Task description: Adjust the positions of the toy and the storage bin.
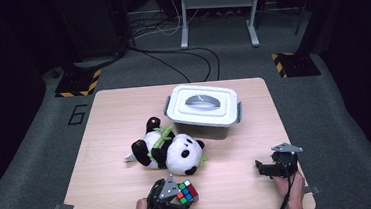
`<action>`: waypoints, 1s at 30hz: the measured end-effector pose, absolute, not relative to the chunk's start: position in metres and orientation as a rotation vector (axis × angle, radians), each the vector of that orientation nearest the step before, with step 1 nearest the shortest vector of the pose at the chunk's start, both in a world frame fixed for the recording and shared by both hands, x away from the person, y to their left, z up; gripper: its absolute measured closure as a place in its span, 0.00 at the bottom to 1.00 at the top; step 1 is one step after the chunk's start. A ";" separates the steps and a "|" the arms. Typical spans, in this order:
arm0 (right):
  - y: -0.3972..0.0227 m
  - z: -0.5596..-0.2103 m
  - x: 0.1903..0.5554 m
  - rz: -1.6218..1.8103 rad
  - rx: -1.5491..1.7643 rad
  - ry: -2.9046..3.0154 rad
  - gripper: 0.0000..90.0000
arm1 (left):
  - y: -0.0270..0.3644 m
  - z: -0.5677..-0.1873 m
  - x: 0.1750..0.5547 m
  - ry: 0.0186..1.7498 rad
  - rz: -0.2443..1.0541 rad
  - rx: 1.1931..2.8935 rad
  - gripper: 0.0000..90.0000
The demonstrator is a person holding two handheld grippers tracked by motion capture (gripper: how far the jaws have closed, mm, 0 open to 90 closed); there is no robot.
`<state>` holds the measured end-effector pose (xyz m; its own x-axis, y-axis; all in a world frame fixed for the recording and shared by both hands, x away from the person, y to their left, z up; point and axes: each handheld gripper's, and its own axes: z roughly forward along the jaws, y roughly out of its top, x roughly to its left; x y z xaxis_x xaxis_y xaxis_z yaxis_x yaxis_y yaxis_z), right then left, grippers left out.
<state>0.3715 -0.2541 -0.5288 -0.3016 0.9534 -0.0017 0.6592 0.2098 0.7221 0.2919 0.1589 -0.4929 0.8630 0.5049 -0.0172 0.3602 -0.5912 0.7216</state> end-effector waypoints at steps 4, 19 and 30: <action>-0.254 -0.529 0.371 0.869 1.494 2.038 0.03 | 0.167 -0.494 0.291 0.644 0.250 2.264 0.38; -0.254 -0.529 0.371 0.869 1.494 2.037 0.03 | 0.204 -0.495 0.284 0.750 0.318 2.240 0.38; -0.254 -0.529 0.372 0.869 1.494 2.037 0.03 | 0.237 -0.493 0.287 0.867 0.372 2.190 0.38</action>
